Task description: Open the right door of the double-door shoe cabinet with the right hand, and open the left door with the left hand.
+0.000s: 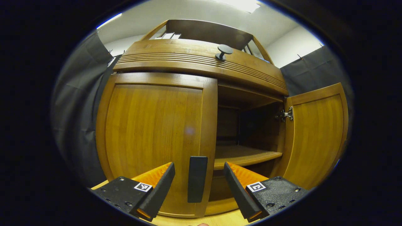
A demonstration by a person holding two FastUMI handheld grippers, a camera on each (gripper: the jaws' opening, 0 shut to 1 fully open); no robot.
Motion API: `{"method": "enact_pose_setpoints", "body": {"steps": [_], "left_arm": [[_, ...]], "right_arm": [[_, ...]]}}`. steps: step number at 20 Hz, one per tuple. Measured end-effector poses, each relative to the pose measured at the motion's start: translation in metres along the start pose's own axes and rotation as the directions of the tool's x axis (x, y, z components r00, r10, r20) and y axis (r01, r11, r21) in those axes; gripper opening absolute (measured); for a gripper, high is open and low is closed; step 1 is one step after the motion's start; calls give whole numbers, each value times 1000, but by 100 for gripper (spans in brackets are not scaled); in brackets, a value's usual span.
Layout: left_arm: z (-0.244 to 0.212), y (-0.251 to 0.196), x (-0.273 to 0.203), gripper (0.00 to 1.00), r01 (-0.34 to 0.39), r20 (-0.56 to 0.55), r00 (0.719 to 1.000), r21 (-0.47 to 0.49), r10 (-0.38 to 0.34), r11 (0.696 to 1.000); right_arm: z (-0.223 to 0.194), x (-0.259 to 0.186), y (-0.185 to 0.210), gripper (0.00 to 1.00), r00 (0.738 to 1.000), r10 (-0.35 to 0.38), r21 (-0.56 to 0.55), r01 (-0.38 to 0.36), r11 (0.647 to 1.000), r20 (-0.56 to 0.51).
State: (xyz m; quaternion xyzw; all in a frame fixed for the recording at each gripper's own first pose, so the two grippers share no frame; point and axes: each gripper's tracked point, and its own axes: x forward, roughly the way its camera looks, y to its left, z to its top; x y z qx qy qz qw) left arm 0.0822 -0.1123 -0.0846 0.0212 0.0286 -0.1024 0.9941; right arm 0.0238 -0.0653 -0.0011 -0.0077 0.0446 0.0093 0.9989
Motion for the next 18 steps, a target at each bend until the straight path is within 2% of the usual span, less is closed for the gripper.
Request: {"method": "enact_pose_setpoints", "body": {"steps": [1,3,4,5,7,9,10,12,13,15,17,18], "left_arm": [[-3,-2,5,91,0,-2,1000,6,0,1000],[-7,-2,11,91,-6,-6,1000,10,6,1000],[-10,0,16,91,-8,-12,1000,14,9,1000],[-12,3,19,91,-14,-14,1000,17,14,1000],[-12,4,21,91,-17,-11,1000,17,17,1000],[-16,16,30,80,-45,-25,999,15,45,999],[-17,24,29,77,-72,-25,997,14,72,997],[-17,22,26,67,-63,-14,998,0,63,998],[-16,21,27,67,-53,-10,999,7,53,999],[-16,8,26,63,11,-18,1000,-21,-12,1000],[-17,9,28,31,21,-31,999,-20,-22,1000],[-15,7,26,31,25,-30,999,-8,-25,1000]], "right_arm": [[0,0,2,100,1000,9,3,-9,1000,1],[-2,3,4,100,1000,14,-6,-14,1000,2],[-2,4,4,89,1000,11,-14,-11,1000,2],[-3,3,5,98,1000,11,-19,-10,1000,4],[-3,2,7,100,1000,10,-22,-10,1000,5],[-4,2,5,98,1000,4,-19,-4,1000,6],[-3,2,4,98,1000,1,-17,-1,1000,7],[-3,3,3,98,1000,-7,-19,7,1000,8],[-2,3,3,98,1000,-9,-22,9,1000,8],[-3,2,5,98,1000,-9,-27,9,1000,4],[-3,0,7,98,1000,0,-30,0,1000,5],[-3,-1,10,98,1000,9,-33,-9,999,8]]}}
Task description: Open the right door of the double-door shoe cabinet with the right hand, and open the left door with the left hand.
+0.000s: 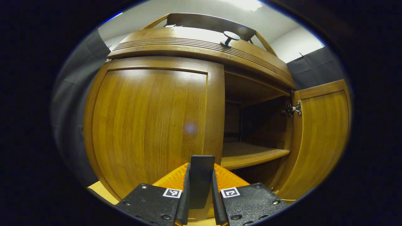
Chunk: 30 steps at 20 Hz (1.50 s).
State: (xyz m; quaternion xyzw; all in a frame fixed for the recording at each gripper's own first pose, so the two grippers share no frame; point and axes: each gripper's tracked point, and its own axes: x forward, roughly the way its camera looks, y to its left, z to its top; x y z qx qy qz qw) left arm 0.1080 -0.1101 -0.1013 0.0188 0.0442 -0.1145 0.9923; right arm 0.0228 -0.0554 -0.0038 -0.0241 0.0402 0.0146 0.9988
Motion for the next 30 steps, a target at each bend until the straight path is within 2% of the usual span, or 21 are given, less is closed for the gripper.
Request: {"method": "enact_pose_setpoints", "body": {"steps": [8,12,17,18,22,23,27,28,30], "left_arm": [[17,2,-17,33,18,-32,999,38,-17,999],[20,6,-64,32,19,-32,999,64,-17,998],[27,19,-114,32,-26,-16,999,71,28,997],[29,22,-118,32,-35,-14,999,71,36,997],[37,38,-139,31,-81,-2,997,76,81,994],[38,42,-145,31,-90,-2,996,86,91,992],[43,54,-166,31,-145,2,989,109,146,983],[44,58,-172,31,-165,4,986,103,166,981],[46,67,-182,31,-206,3,978,91,206,974]], "right_arm": [[-8,10,20,98,998,61,-21,-62,998,-13],[-11,14,28,98,995,99,-13,-99,995,-16],[-14,19,39,98,989,145,-23,-146,989,-28],[-16,20,41,100,987,157,-22,-158,987,-35],[-21,27,56,94,978,205,-15,-206,978,-47],[-21,27,59,100,975,216,-15,-217,976,-47],[-23,34,73,98,964,260,-17,-262,965,-50],[-24,35,75,93,962,268,-20,-269,963,-49],[-25,37,80,100,958,281,-24,-282,959,-48]]}}
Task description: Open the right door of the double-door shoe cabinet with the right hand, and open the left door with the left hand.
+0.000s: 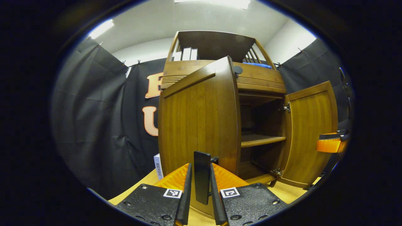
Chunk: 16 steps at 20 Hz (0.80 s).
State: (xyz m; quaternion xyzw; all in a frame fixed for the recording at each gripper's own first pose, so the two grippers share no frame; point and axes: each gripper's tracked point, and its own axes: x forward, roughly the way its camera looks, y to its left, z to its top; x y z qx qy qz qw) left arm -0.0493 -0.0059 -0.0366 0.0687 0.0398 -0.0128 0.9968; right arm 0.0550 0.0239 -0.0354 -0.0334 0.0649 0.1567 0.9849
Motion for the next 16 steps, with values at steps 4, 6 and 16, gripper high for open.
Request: {"method": "enact_pose_setpoints", "body": {"steps": [4,6,16], "left_arm": [[2,21,-16,31,-65,7,998,-11,65,998],[2,31,-23,31,-115,12,993,-23,115,993],[8,102,-53,31,-375,48,926,-10,375,927]], "right_arm": [[-1,5,9,91,1000,24,-9,-24,1000,5],[0,6,10,98,999,31,-10,-31,999,6],[-1,13,21,98,998,61,-10,-61,998,4]]}}
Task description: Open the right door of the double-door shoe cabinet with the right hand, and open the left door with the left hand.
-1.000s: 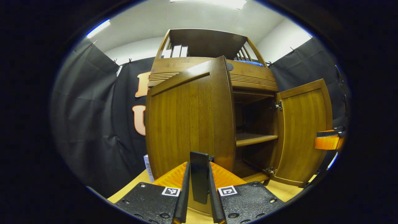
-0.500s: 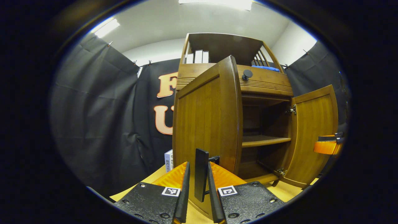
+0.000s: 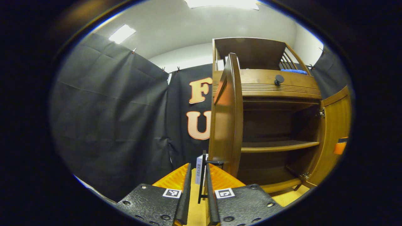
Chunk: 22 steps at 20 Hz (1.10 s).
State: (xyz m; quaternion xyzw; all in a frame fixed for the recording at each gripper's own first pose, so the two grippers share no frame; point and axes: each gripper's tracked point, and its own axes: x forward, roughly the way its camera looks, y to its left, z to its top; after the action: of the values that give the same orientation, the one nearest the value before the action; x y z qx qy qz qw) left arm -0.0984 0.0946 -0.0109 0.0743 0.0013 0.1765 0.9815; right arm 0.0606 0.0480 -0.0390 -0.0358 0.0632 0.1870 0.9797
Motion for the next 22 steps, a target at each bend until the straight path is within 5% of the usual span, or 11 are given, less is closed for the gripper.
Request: {"method": "enact_pose_setpoints", "body": {"steps": [1,2,3,4,11,13,16,20,22], "left_arm": [[1,-1,-3,31,27,-3,1000,-14,-27,1000],[2,2,-2,14,40,-2,999,-21,-40,999],[0,5,1,12,47,-4,999,-19,-47,999],[0,9,3,19,55,-2,998,-17,-55,998],[3,31,13,17,144,22,989,63,-146,988],[3,35,12,27,172,40,984,65,-174,983],[1,43,18,14,210,42,976,81,-214,974],[1,49,23,39,316,31,947,62,-319,947],[0,47,19,36,355,22,934,59,-356,933]], "right_arm": [[-1,1,2,98,1000,6,-1,-6,1000,-4],[-1,2,4,98,1000,13,-5,-13,1000,-6],[0,4,6,98,1000,19,-9,-19,1000,-6],[1,6,8,98,1000,24,-13,-24,1000,-5],[1,15,22,98,998,57,-24,-57,998,-7],[1,17,25,98,998,64,-27,-64,998,-8],[0,18,27,98,997,71,-29,-71,997,-12],[0,22,29,98,997,82,-16,-82,997,-15],[1,25,34,100,996,91,-7,-91,996,-15]]}}
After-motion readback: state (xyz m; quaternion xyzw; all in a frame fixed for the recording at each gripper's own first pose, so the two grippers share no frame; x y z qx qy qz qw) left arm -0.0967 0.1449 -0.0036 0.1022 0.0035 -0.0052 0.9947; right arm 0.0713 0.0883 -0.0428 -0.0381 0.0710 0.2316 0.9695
